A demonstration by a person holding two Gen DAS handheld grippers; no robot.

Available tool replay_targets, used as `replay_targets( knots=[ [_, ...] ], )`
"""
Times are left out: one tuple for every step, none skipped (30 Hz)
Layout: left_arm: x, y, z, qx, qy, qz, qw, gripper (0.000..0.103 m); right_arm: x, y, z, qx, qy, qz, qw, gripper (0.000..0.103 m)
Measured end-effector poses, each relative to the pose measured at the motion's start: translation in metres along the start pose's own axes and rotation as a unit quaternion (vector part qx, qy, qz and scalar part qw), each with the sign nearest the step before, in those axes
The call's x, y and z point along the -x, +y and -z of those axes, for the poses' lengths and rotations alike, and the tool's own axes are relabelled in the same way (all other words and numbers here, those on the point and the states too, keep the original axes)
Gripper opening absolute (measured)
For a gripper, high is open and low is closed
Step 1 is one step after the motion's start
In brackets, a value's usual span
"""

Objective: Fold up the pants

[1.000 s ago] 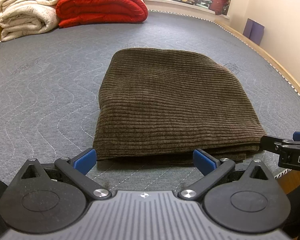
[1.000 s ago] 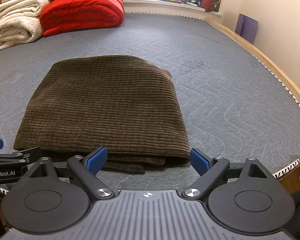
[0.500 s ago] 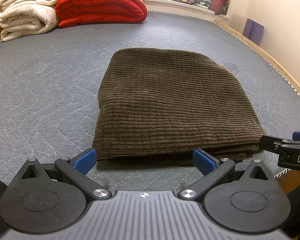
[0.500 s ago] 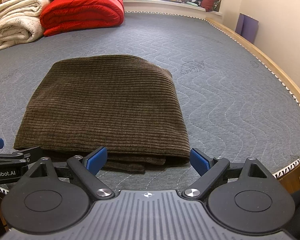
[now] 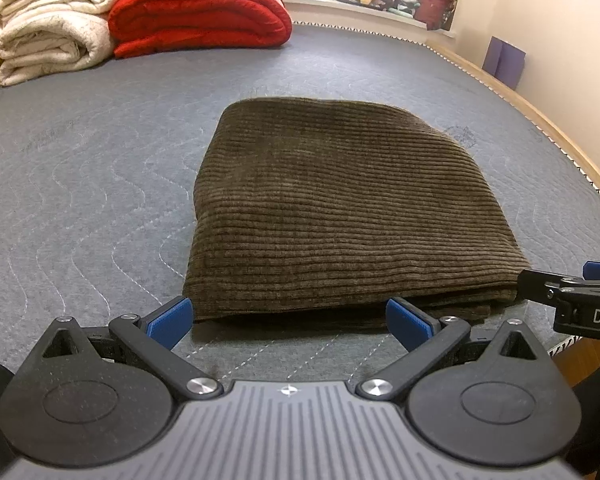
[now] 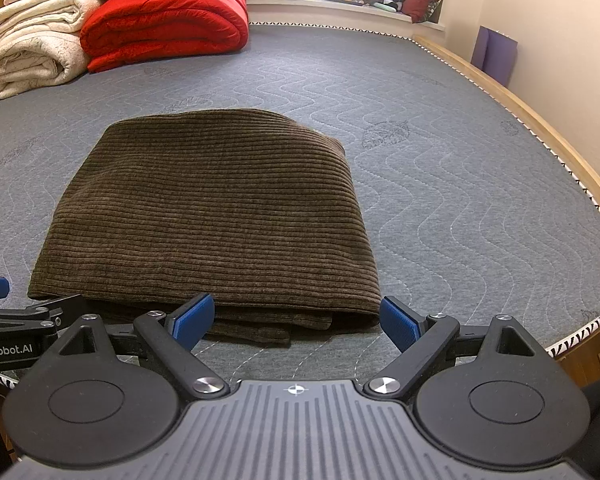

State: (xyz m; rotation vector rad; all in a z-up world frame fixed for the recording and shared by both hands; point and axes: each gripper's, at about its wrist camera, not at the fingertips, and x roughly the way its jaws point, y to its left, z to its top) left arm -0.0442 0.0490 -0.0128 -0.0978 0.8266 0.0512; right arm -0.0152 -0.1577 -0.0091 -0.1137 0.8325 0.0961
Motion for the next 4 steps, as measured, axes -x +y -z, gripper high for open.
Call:
replay_targets(
  knots=[
    [0.0008,-0.0003,0.0002,-0.001,-0.003,0.001,1.0000,0.103,-0.0001,-0.0001,-0.0004,0.000,0.000,0.000,1.000,0.091],
    [0.0011,-0.0003,0.0002,-0.002,-0.004,0.003,1.0000,0.103,-0.0001,-0.0002,-0.0004,0.000,0.000,0.000,1.000,0.091],
    [0.0009,-0.0005,0.0002,-0.002,-0.004,0.003,1.0000,0.103,0.0001,-0.0001,-0.0001,0.000,0.000,0.000,1.000,0.091],
    [0.0005,-0.0010,0.0003,-0.002,-0.002,0.003,1.0000,0.103,0.0002,-0.0002,-0.0001,0.000,0.000,0.000,1.000,0.091]
  ],
)
